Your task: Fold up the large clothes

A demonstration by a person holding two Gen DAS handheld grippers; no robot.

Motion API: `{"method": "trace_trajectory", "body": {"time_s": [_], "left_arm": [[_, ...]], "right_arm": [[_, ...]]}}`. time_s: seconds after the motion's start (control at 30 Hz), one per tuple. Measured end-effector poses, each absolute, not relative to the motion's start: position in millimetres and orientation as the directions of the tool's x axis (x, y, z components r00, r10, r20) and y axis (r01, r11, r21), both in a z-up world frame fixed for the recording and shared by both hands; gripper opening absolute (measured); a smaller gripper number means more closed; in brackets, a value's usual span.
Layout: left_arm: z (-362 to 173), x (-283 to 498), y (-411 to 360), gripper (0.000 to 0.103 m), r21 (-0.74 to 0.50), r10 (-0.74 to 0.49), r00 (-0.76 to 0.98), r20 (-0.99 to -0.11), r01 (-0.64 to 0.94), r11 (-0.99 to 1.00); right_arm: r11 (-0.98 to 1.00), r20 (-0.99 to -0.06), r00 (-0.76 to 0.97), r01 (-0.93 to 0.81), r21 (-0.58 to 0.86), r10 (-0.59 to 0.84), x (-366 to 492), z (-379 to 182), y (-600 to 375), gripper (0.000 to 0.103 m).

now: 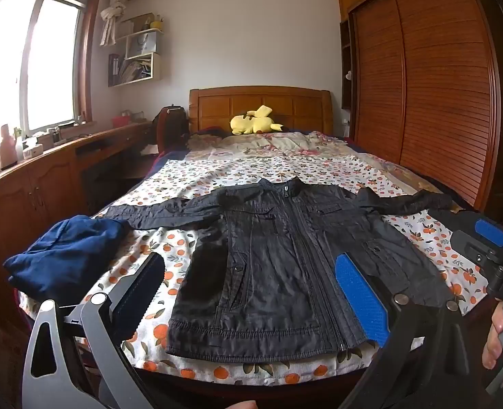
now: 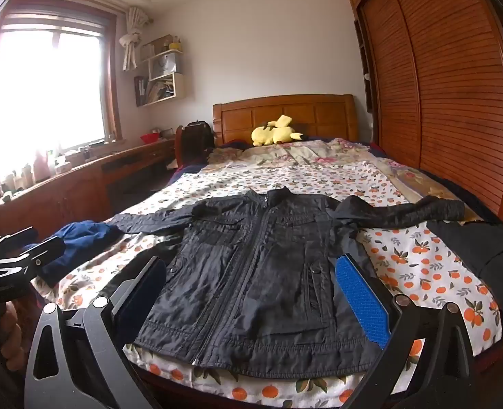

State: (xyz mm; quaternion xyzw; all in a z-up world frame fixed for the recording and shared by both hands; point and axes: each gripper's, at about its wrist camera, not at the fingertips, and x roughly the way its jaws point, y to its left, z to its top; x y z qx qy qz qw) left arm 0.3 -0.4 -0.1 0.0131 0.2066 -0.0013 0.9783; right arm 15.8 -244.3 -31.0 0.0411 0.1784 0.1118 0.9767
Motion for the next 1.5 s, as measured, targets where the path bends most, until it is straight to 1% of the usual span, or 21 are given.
{"method": "trace_trajectory", "body": {"time_s": [0.57,1.07,1.5], "left_arm": [[-0.2,0.1,-0.1,0.101,0.023,0.001,0.918,-0.398,0.009,1.0],[21.2,-4.9,-0.7,0.101,0.025,0.002,0.921,-0.389,0.008,1.0],[23.1,-6.6,-1.0,0.101,0.028,0.003,0.923,-0.385,0.008,1.0]], "right_arm": [[0.972,-0.345,0.91,-0.204,0.114,0.231,16.0,-31.1,-244.0,0.096],[0.972,-0.343,0.911,-0.204,0.113,0.231,15.2,-28.5,-244.7,0.096],[0.972,-0.341,0.911,-0.204,0.112,0.231,14.8,-26.1,-245.2,0.096]]}}
